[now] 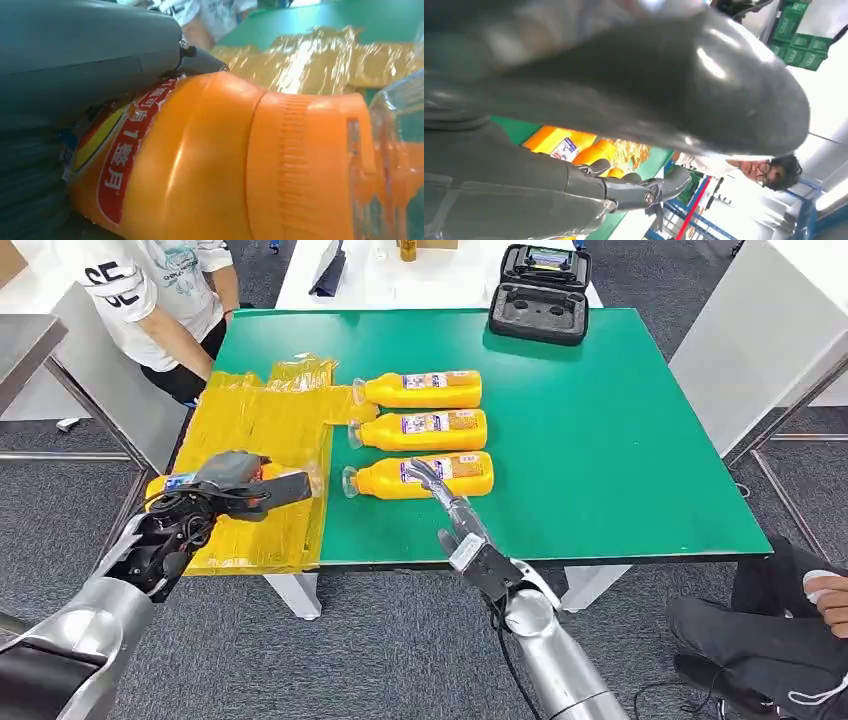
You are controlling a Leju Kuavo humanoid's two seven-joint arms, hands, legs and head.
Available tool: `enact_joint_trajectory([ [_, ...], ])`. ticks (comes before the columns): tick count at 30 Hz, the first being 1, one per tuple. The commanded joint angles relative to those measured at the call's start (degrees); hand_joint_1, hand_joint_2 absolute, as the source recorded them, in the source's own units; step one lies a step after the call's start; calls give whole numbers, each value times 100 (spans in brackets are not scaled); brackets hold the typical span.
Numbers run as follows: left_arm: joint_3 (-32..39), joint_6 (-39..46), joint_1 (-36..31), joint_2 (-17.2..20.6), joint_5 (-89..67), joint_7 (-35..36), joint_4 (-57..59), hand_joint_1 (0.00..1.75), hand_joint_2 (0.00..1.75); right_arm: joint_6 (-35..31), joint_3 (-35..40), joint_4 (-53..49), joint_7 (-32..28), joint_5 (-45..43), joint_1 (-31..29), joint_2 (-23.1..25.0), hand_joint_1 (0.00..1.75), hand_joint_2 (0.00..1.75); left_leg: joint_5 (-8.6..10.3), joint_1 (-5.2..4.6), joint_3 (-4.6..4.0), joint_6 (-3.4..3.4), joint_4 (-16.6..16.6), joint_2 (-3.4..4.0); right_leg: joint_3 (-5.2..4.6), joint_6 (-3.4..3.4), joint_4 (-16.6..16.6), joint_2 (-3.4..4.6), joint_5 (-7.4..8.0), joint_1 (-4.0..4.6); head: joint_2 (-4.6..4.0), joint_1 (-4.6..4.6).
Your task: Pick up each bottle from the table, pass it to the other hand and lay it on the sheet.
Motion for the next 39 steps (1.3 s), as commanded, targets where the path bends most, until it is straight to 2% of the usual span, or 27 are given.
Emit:
enact_joint_trajectory([
  [1,375,-35,-282,-180,9,27,941,175,175,55,96,841,-72,-116,-475,-2,0,0,-11,6,27,-9,-1,7,27,-8,-5,6,-7,6,0,0],
  [9,343,-38,-240,-373,-150,143,1102,175,175,36,93,914,-72,-231,-442,-16,0,0,-16,9,34,-12,2,2,37,-11,-4,1,-13,10,0,0],
  [17,338,-74,-257,-368,-187,133,1119,175,175,-1,83,996,-76,-225,-475,-17,0,0,-11,7,26,-10,0,3,27,-9,-4,3,-9,7,0,-2],
  [23,324,-94,-338,-576,-335,274,1277,175,175,-145,31,1487,-77,-212,-830,34,0,0,-7,4,13,-6,2,1,14,-5,-1,1,-5,4,0,-2],
  [24,329,-85,-333,-583,-337,271,1284,164,175,-164,34,1494,-88,-201,-829,35,0,0,-11,6,21,-8,6,3,23,-7,0,3,-8,7,0,0],
  [32,304,-60,-216,-566,-430,256,1328,148,175,-274,28,1340,-149,-134,-558,22,0,0,-17,9,37,-12,0,1,40,-10,-6,2,-14,9,0,0],
  [34,329,-84,-193,-570,-453,273,1326,113,175,-318,21,1277,-128,-69,-485,15,0,0,-5,2,13,-6,-2,0,14,-5,-4,1,-4,2,0,-2],
  [36,358,-66,-164,-565,-463,295,1317,63,175,-379,73,1235,-110,50,-454,-5,0,0,-6,4,18,-7,-3,-1,20,-6,-6,-1,-5,5,0,0],
  [37,358,-58,-150,-563,-468,291,1314,63,175,-381,71,1219,-111,49,-446,6,0,0,-11,6,30,-10,-4,-1,32,-9,-7,0,-10,7,0,-2],
  [38,368,-49,-138,-565,-478,288,1301,49,175,-382,59,1172,-112,47,-429,5,0,0,-8,4,22,-7,-3,1,22,-6,-6,2,-6,4,0,0],
  [39,368,-40,-130,-572,-485,289,1295,17,175,-379,60,1159,-107,54,-444,5,0,0,-12,6,31,-10,-3,2,32,-9,-6,2,-10,7,0,-2],
])
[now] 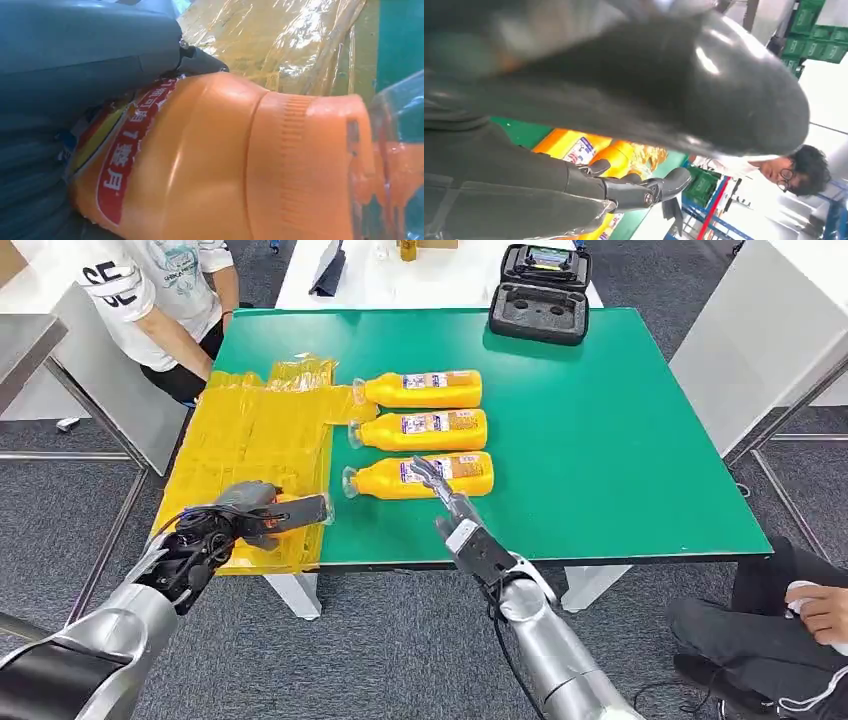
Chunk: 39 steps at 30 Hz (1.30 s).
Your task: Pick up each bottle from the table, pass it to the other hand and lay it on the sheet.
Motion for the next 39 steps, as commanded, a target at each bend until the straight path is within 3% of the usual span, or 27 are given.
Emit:
enact_joint_trajectory([
  [1,154,-17,-127,-105,-65,30,391,7,175,-90,55,187,63,160,-69,-28,0,0,-8,4,20,-7,-2,4,20,-6,-3,3,-6,4,0,-2],
  [2,158,-19,-128,-118,-73,40,387,0,175,-89,47,199,88,162,-89,-22,0,0,-12,8,31,-10,-2,7,31,-9,-5,6,-9,8,0,-2],
  [29,279,-84,-76,-129,-178,172,392,0,175,-83,-44,197,179,196,-52,13,0,0,-13,7,31,-10,-2,7,33,-9,-7,7,-9,7,0,-2],
  [30,281,-117,-86,-114,-201,191,403,0,0,-73,-60,188,191,191,-42,16,0,0,-5,2,18,-6,-4,4,18,-5,-4,4,-4,2,0,-2],
  [39,585,-354,-266,-16,-38,-198,210,0,0,-127,-246,-5,308,219,185,17,0,0,-10,8,17,-9,2,-1,21,-8,-3,-2,-8,8,0,0],
])
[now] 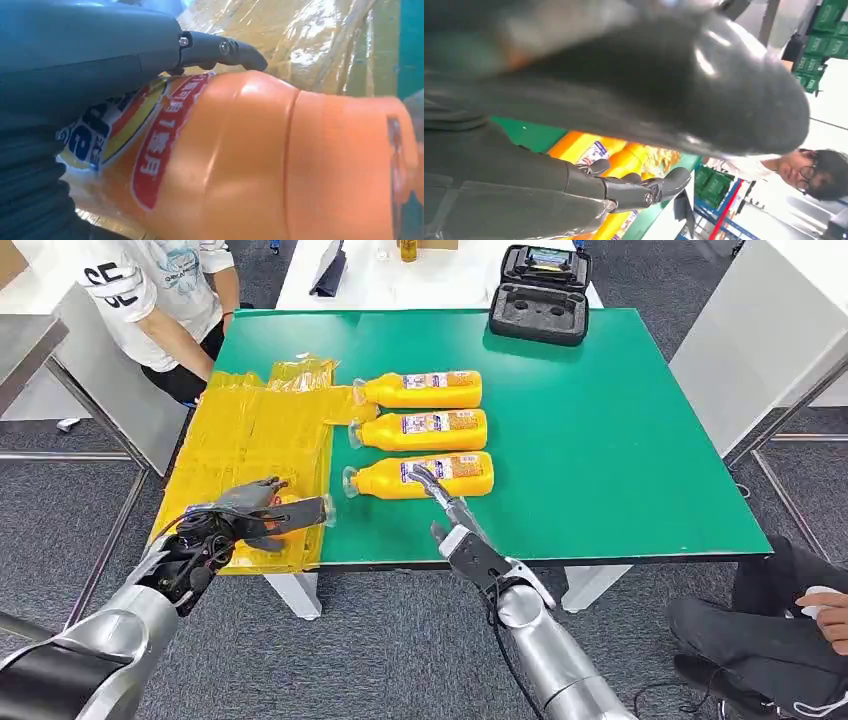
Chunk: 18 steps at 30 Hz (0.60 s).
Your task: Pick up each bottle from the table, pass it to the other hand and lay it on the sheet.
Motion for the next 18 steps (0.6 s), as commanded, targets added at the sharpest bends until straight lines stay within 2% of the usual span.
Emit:
enact_joint_trajectory([
  [1,392,-346,-295,63,123,-321,159,0,0,-22,-260,-57,121,9,138,8,0,0,-10,7,14,-8,1,1,16,-7,-2,0,-8,8,0,0],
  [14,359,-498,-305,5,226,-594,105,0,0,-58,-301,-387,318,173,430,35,0,0,-7,5,10,-7,3,1,11,-6,0,-1,-6,5,0,0],
  [18,288,-647,-278,87,241,-721,92,0,0,-66,-313,-324,361,186,395,42,0,0,-16,10,28,-12,3,2,29,-11,-2,1,-14,10,0,2],
])
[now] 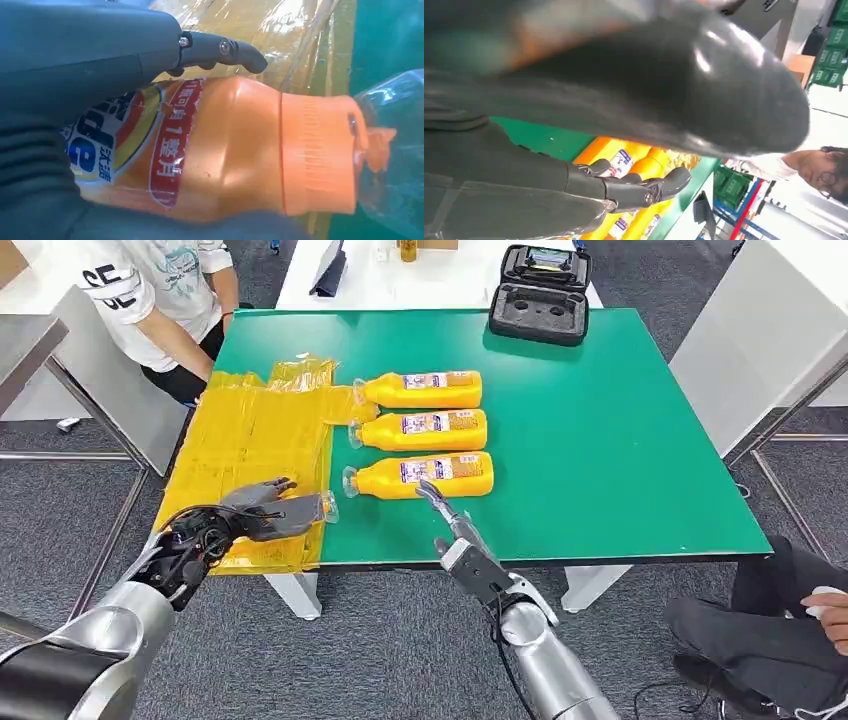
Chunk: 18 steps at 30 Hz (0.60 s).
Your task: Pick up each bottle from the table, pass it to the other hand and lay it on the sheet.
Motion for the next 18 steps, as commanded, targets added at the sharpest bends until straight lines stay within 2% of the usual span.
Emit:
enact_joint_trajectory([
  [1,54,-201,-210,77,43,-187,125,0,0,-37,-172,28,106,41,-51,37,0,0,-8,5,12,-8,1,4,13,-7,-2,3,-6,5,0,-2],
  [9,92,-179,-168,138,160,-349,35,0,0,-57,-166,107,126,44,-65,44,0,0,-16,10,29,-12,3,11,29,-11,-1,10,-12,10,0,-2],
  [11,247,504,-82,73,389,-576,-178,0,0,-76,-164,45,180,55,-10,57,0,0,-14,9,25,-12,3,8,26,-10,-1,7,-10,9,0,-2],
  [12,345,1422,7,16,537,-1061,-455,0,0,-56,-158,-26,178,60,30,75,0,0,-8,6,16,-8,-1,3,17,-7,-3,2,-6,7,0,0],
  [14,768,2309,91,-172,1112,-1476,-929,0,0,-23,-132,-136,202,71,85,101,0,0,-16,9,30,-12,1,4,32,-11,-3,3,-13,9,0,-2],
  [18,974,3292,339,-259,1678,-1966,-1802,0,0,-23,-46,38,227,-14,5,86,0,0,-18,10,21,-10,7,-5,26,-9,1,-5,-17,11,0,-2],
])
